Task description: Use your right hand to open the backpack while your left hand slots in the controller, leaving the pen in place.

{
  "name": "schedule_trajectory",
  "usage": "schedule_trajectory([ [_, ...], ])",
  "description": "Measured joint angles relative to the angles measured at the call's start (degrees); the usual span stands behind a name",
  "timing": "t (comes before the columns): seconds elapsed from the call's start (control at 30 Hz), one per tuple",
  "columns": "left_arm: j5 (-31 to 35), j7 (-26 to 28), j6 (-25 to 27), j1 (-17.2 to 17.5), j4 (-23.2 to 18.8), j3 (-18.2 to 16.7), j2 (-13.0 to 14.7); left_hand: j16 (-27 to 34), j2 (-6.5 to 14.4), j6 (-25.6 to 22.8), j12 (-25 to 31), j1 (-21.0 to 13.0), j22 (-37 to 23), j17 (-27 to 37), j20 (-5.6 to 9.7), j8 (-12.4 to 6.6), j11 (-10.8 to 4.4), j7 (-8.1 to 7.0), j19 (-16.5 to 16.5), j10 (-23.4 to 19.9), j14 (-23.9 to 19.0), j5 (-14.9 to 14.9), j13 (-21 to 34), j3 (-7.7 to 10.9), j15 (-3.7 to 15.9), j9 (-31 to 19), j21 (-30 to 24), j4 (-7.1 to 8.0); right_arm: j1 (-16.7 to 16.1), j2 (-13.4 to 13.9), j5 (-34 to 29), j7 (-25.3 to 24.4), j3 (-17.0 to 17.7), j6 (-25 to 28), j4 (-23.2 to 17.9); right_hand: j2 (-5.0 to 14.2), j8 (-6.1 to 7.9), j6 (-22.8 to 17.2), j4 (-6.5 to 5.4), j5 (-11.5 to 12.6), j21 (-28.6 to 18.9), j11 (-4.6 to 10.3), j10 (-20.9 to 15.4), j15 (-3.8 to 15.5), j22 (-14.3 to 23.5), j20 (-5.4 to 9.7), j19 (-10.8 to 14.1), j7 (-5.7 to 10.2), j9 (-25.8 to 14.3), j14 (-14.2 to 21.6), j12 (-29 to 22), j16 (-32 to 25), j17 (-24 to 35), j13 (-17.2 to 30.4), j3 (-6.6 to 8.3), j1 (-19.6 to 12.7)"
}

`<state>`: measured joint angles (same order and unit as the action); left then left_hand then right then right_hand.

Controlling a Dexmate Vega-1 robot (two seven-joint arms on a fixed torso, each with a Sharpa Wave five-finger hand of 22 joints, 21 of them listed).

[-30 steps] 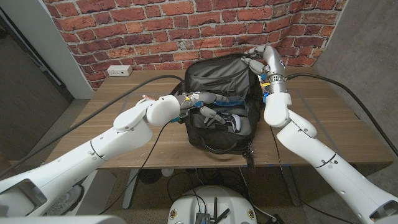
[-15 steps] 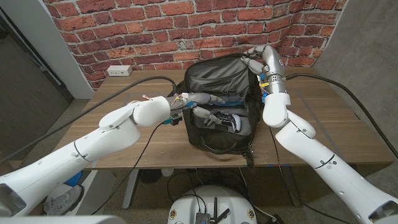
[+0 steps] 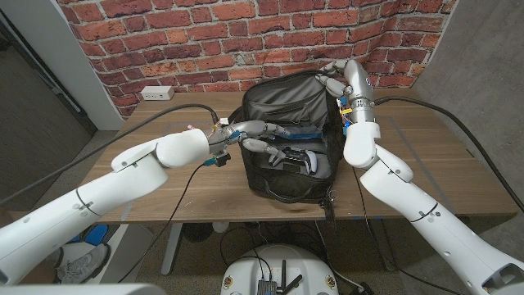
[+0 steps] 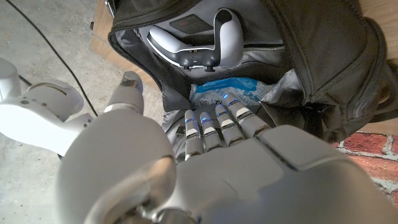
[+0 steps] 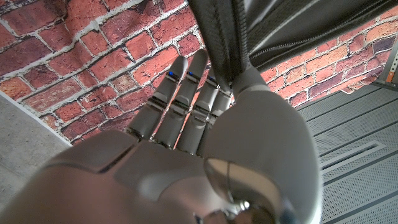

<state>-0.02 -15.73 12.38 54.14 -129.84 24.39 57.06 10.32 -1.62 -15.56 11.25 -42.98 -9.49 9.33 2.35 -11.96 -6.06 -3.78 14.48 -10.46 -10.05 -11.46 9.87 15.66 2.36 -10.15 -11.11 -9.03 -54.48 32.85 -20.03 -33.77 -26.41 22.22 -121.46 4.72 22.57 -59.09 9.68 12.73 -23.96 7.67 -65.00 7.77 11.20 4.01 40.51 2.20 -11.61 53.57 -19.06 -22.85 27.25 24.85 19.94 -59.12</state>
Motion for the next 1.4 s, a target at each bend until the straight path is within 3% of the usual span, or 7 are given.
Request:
schedule_trajectory([
  [0.2, -7.1, 0.0, -2.6, 1.2, 1.7, -2.5, 1.6, 0.0, 0.2, -0.4, 0.0, 0.2, 0.0, 0.0, 0.00, 0.00, 0.00, 0.19, 0.0, 0.0, -0.3, 0.0, 0.0, 0.00, -0.30, 0.0, 0.0, 0.00, 0.1, -0.2, -0.3, -0.3, -0.2, 0.4, 0.1, 0.00, -0.02, 0.0, 0.05, 0.0, -0.2, 0.00, 0.0, 0.00, 0.0, 0.00, 0.0, -0.01, 0.0, 0.0, 0.0, 0.0, 0.0, 0.0, -0.05, 0.0],
  [0.37, -8.3, 0.0, -2.9, 1.9, 2.8, -4.0, 2.5, 0.0, 0.2, -0.9, 0.0, 0.2, 0.0, 0.0, 0.06, 0.00, 0.32, 0.26, 0.7, -0.9, -0.9, 0.0, 0.0, 0.00, -0.12, 0.0, 0.0, 0.00, 0.1, -0.3, -0.5, -0.4, -0.2, 1.0, 0.1, 0.09, -0.23, 0.0, 0.05, 0.0, -0.2, 0.00, 0.0, 0.00, 0.0, 0.00, 0.0, 0.00, 0.0, 0.0, 0.2, 0.0, 0.0, 0.3, -0.05, 0.1],
  [0.47, -14.8, -0.4, -4.6, 2.6, 3.7, -5.0, 3.3, 0.0, 0.5, -1.9, 0.2, 0.5, 0.0, 0.0, 0.00, 0.00, 0.10, 0.34, 1.4, -2.0, -2.0, 0.0, 0.0, 0.00, -0.07, 0.0, 0.0, 0.00, 0.1, -0.4, -0.7, -0.5, -0.3, 1.6, 0.0, 0.15, -0.24, 0.0, 0.05, -0.1, -0.5, 0.00, 0.0, 0.00, 0.0, 0.00, 0.0, 0.01, 0.0, 0.0, 0.2, 0.0, 0.2, 0.3, -0.05, 0.1],
  [0.7, -22.6, -0.8, -5.4, 4.2, 5.2, -7.1, 4.4, 0.3, 0.7, -2.9, 0.2, 0.7, 0.0, 0.0, -0.15, 0.00, -0.07, 0.42, 2.4, -3.3, -3.0, 0.0, 0.0, 0.00, -0.13, 0.0, -0.4, 0.00, 0.0, -0.5, -0.9, -0.6, -0.3, 2.6, -0.3, 0.15, -0.29, 0.2, -0.05, -0.1, -0.6, 0.00, 0.0, 0.00, 0.0, -0.01, 0.0, 0.06, -0.3, 0.0, 0.2, 0.0, 0.3, 0.3, 0.05, 0.1],
  [1.4, -40.7, -3.1, -6.4, 6.2, 10.2, -10.1, 4.8, 0.3, 2.0, -6.6, 0.7, 0.9, -0.3, 0.0, 0.08, 0.00, -0.76, 0.73, 4.2, -6.5, -6.2, 0.0, 0.0, 0.16, -0.10, 0.0, -0.4, 0.17, -1.9, 0.1, 0.7, -0.4, 1.2, 5.2, -2.7, 0.14, -0.66, 0.3, -0.12, -0.2, -0.6, 0.00, 0.0, 0.00, 0.0, -0.01, 0.0, 0.13, -0.3, 0.0, 0.5, 0.4, 0.3, 0.2, 0.12, 0.1],
])
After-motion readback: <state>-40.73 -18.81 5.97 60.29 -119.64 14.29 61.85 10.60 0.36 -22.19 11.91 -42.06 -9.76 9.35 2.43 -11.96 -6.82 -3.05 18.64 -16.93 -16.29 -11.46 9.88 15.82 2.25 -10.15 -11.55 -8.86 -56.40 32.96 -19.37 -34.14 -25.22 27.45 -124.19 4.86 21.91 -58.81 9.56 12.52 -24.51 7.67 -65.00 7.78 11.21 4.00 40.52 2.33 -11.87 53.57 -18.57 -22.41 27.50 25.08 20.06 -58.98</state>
